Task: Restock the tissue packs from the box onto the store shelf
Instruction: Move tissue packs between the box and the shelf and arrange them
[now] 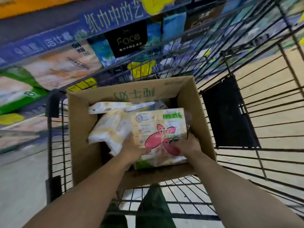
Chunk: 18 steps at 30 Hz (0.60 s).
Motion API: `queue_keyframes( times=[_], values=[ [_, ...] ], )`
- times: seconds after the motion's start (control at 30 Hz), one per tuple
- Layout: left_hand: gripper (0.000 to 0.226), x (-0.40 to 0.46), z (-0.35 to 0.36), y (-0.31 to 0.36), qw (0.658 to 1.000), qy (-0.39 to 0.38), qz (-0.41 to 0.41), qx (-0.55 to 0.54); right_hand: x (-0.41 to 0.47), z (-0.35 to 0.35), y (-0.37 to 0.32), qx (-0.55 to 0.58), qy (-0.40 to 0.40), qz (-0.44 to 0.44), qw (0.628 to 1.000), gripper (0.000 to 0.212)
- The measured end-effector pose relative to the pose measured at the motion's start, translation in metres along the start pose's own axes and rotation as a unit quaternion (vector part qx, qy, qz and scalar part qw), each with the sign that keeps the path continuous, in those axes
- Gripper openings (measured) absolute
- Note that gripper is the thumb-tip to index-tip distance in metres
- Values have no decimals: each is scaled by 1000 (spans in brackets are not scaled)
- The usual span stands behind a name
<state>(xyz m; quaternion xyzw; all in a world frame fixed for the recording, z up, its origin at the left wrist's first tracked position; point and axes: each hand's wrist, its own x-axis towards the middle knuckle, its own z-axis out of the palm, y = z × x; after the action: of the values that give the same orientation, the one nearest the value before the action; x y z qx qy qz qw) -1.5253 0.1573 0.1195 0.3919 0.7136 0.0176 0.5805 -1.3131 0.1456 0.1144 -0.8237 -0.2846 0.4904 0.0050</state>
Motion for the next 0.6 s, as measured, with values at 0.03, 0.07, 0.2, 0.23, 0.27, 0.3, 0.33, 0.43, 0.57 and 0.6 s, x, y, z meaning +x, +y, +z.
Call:
queue_keyframes(
  times=[0.03,0.07,0.2,0.23,0.27,0.3,0.33,0.43,0.57,0.6],
  values=[
    [79,-2,-1,-1,1000,0,0,-20,2,-1,1,4,-3,-9,1000,100],
    [78,-5,-3,0,999,2,4,-33,0,-3,1,2,-6,-17,1000,99],
    [84,-26,-17,0,994,15,34,-100,-35,-22,-21,-1,13,-64,998,84],
    [79,-34,-22,2,991,17,48,-121,-45,-27,-28,21,11,-81,996,82],
    [75,-43,-29,3,988,20,62,-140,-55,-30,-36,52,4,-106,993,80],
    [73,-53,-37,6,984,25,77,-156,-66,-32,-43,73,-2,-128,989,78],
    [73,-63,-47,8,980,26,97,-172,-80,-33,-52,88,-10,-156,984,75],
    [63,-95,-88,4,960,55,176,-213,-128,-23,-82,89,5,-228,970,75],
    [63,-155,-176,-33,932,95,251,-245,-208,26,-128,71,9,-334,940,67],
    [63,-172,-204,-51,927,118,263,-241,-232,45,-141,70,7,-363,929,70]
  ],
)
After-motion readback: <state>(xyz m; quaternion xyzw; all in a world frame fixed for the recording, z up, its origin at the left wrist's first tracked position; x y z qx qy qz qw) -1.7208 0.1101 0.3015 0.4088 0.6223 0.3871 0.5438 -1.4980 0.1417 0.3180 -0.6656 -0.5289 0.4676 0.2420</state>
